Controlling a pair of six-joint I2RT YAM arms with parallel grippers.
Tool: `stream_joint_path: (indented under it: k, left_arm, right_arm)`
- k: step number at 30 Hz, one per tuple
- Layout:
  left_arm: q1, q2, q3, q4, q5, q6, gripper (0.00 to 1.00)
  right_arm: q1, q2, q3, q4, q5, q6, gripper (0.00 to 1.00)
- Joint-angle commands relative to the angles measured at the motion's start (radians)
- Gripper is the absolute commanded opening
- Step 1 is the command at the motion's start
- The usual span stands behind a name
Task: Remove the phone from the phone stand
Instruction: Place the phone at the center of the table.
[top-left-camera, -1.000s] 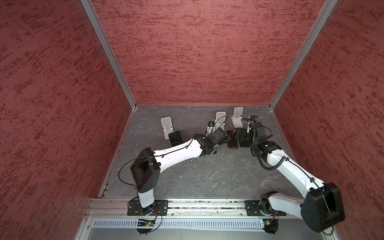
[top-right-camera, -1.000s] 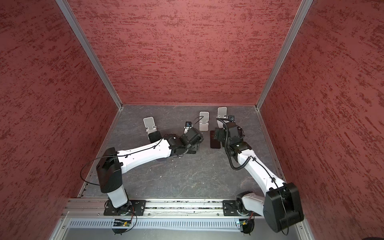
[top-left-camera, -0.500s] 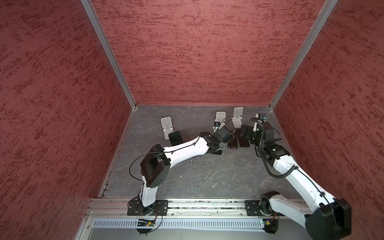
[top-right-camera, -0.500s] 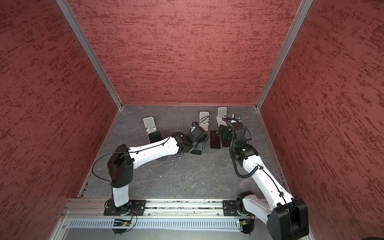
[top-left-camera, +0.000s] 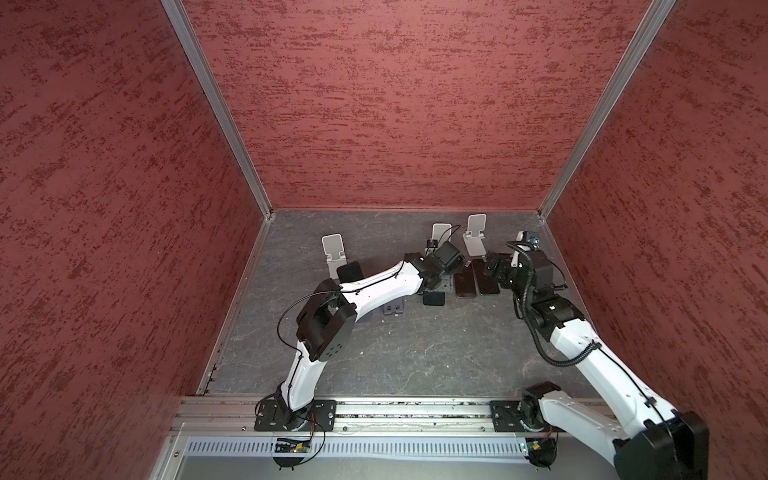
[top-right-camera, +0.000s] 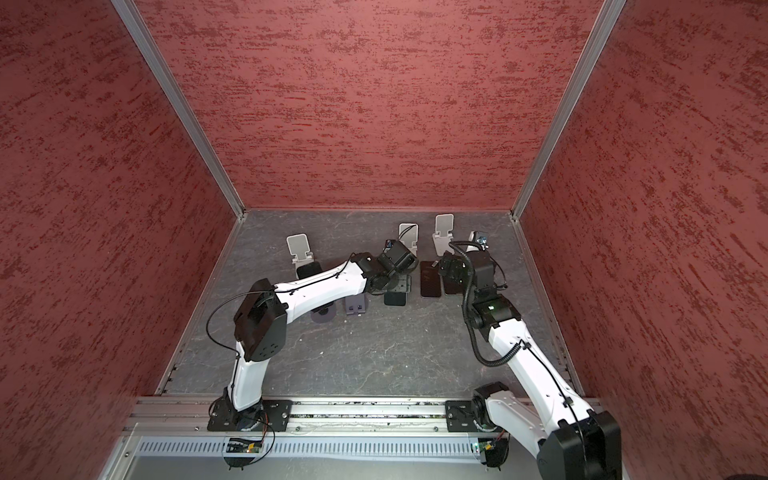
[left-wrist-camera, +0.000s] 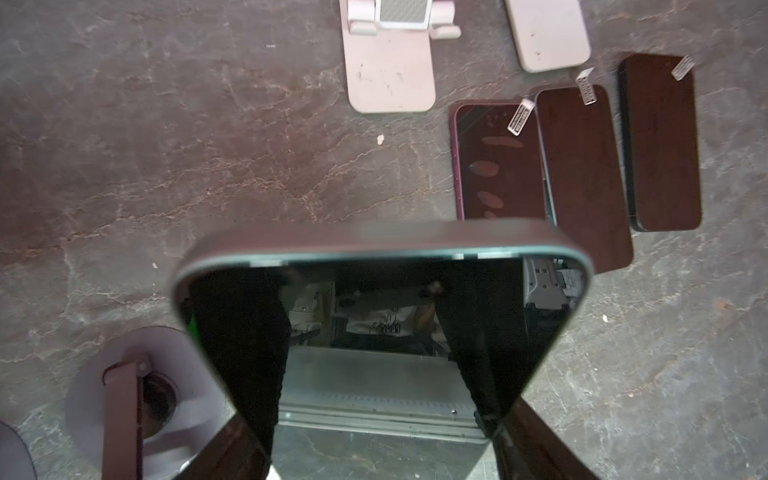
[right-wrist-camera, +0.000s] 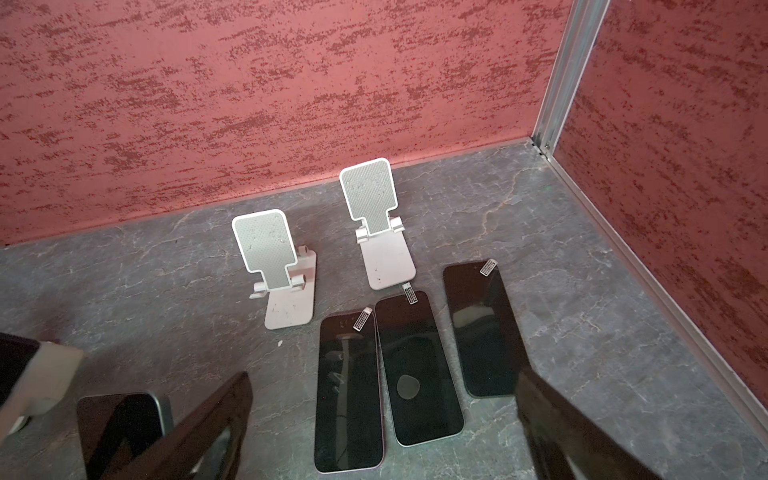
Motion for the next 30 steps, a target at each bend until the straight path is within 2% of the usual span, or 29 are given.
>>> stream_joint_path:
  k: [1,20,30]
  left_arm:
    - [0.007,0.026,0.074,-0.075,0.009,-0.015,0.65]
    - [0.084,0.222,0.284,-0.273,0.130,-0.040,0.65]
    - [0.100,0.278,0.334,-0.333,0.181,-0.061,0.65]
  right_arm:
    - [-0.007,-0.022,-0.016,0.038,0.021,-0.001,0.99]
    - [-0.008,-0.032,-0.039,0.061,0.039,-0.003,0.99]
    - [-0.008,-0.039,-0.042,0.059,0.030,-0.002,0.99]
